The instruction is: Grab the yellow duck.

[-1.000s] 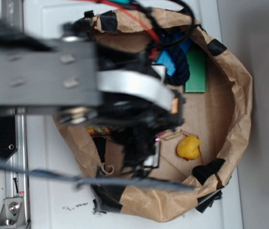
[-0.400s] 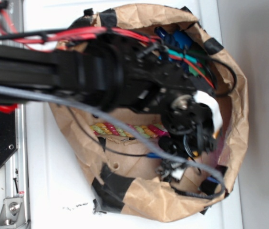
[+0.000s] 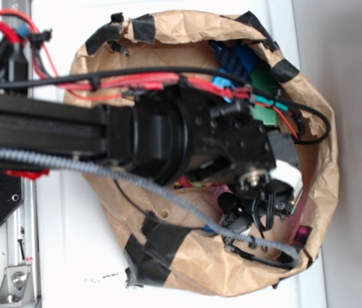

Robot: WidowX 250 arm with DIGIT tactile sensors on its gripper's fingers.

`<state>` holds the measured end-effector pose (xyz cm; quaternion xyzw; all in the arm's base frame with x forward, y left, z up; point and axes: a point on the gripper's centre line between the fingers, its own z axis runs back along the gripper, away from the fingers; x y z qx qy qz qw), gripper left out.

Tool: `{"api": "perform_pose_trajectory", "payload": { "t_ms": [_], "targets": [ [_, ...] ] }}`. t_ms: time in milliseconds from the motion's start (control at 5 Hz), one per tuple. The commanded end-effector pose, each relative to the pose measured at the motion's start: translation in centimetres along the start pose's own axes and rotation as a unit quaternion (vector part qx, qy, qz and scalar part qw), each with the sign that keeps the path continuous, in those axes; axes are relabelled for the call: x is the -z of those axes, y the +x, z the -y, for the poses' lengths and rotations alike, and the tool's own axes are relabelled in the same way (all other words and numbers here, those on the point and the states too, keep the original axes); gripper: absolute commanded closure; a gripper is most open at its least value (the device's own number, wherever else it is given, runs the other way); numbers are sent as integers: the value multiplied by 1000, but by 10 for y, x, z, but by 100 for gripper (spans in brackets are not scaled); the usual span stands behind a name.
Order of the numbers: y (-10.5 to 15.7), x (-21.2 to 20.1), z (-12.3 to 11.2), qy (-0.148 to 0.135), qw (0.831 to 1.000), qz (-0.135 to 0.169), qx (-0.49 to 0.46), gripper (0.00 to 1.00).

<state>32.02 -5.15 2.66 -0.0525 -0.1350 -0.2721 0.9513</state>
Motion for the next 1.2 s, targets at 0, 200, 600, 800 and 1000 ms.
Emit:
{"api": "perform_pose_trajectory", "payload": {
  "t_ms": [0, 200, 600, 800, 1000],
  "targets": [
    [-2, -95, -2, 50, 996, 47, -51, 100],
    [-15, -152, -5, 48, 992, 32, -112, 100],
    [-11, -196, -10, 67, 957, -23, -282, 100],
    [-14, -186, -6, 96, 939, -21, -330, 100],
    [-19, -181, -4, 91, 937, -24, -335, 100]
  ]
}}
